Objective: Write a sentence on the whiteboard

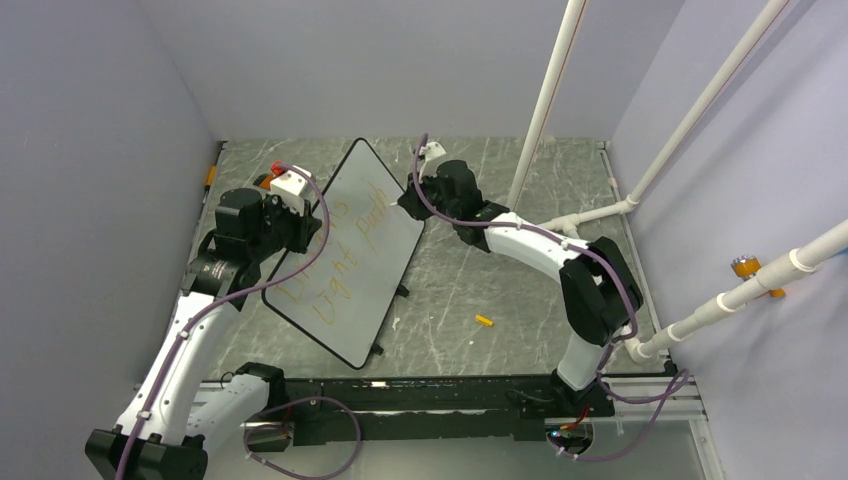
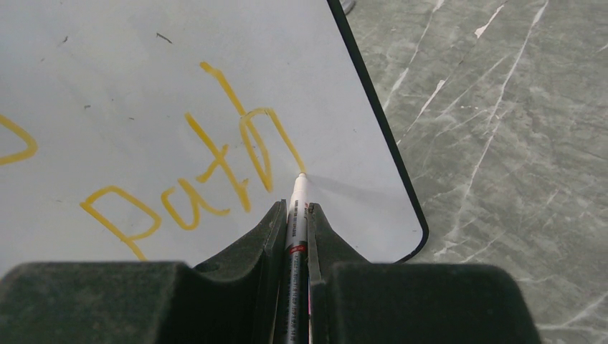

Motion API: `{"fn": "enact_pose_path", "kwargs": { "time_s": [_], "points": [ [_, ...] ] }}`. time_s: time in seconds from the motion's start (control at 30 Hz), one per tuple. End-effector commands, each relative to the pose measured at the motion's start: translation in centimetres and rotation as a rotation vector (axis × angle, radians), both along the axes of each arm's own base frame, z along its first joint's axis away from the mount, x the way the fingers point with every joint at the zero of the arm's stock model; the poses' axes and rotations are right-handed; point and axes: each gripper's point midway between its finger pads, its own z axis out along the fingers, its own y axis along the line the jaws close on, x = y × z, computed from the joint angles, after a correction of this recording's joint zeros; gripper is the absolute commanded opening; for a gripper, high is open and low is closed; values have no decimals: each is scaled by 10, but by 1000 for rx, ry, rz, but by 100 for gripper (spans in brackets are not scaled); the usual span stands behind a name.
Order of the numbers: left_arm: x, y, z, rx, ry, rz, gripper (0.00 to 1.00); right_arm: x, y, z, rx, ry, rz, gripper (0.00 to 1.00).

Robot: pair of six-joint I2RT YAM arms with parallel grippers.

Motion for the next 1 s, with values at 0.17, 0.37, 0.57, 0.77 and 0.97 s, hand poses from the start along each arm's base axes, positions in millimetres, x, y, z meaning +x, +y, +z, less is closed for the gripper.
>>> {"fn": "enact_pose_path", "kwargs": {
  "time_s": [0.17, 0.37, 0.57, 0.77, 0.97],
  "points": [
    [-27, -7, -49, 86, 167, -119, 0, -10, -13, 67, 87, -101, -28, 0],
    [-27, -7, -48, 86, 166, -117, 0, -2, -20, 82, 121, -116, -45, 0],
    [-27, -7, -48, 86, 166, -118, 0, 11, -19, 85, 155, -102, -38, 0],
    [-26, -7, -50, 89, 169, -117, 0, 22, -15, 84, 176, -87, -20, 0],
    [-26, -6, -50, 90, 171, -115, 0, 29, -12, 86, 207, -72, -8, 0]
  ]
}}
